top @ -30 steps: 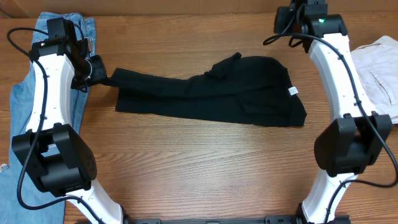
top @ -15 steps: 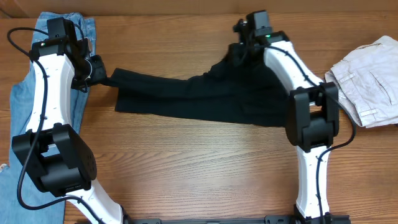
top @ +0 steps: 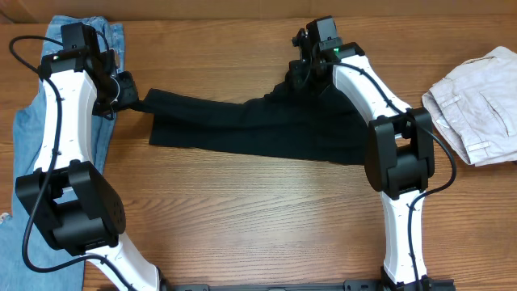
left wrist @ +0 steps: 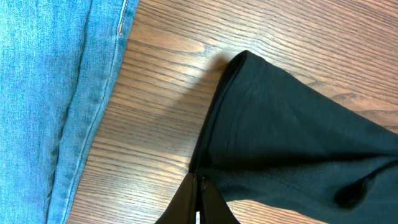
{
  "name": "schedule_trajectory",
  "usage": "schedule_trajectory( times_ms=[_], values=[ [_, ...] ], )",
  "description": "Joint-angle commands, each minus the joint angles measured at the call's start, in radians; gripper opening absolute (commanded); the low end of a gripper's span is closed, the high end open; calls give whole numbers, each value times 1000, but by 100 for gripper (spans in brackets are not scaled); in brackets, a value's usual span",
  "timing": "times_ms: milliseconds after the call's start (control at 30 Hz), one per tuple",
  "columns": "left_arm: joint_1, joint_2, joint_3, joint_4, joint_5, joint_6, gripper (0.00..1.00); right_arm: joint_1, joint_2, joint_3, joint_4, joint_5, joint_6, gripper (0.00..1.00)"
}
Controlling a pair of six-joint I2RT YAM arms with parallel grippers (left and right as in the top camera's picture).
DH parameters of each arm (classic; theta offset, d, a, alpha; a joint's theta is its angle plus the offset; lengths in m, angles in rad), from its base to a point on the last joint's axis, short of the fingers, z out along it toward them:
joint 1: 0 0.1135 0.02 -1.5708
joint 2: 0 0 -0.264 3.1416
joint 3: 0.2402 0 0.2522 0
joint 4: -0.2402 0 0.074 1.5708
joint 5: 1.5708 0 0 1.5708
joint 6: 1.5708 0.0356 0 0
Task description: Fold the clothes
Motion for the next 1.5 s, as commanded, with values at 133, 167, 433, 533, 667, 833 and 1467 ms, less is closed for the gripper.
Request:
schedule_trajectory(
  times_ms=[133, 167, 433, 533, 667, 833, 1467],
  values=[
    [-3, -10, 7, 1, -20, 0, 4, -6, -11, 15, 31, 10, 13, 4],
    [-3, -10, 7, 1, -21, 0, 4, -7, -12, 25, 30, 16, 13, 4],
    [11, -10, 8, 65, -20, -31, 4, -61, -37, 314, -113, 228, 13, 4],
    [11, -10, 8, 122, -1, -35, 4, -90, -37, 441, -167, 271, 12, 4],
    [-5, -10, 7, 194, 58, -35, 4, -121, -37, 526, -225, 280, 13, 4],
    [-47, -2, 7, 278, 62, -45, 4, -140, -37, 536, -269, 358, 13, 4],
    [-98, 68, 7, 355, -44, -69, 4, -144, -42, 544, -124, 647, 8, 4]
  ],
)
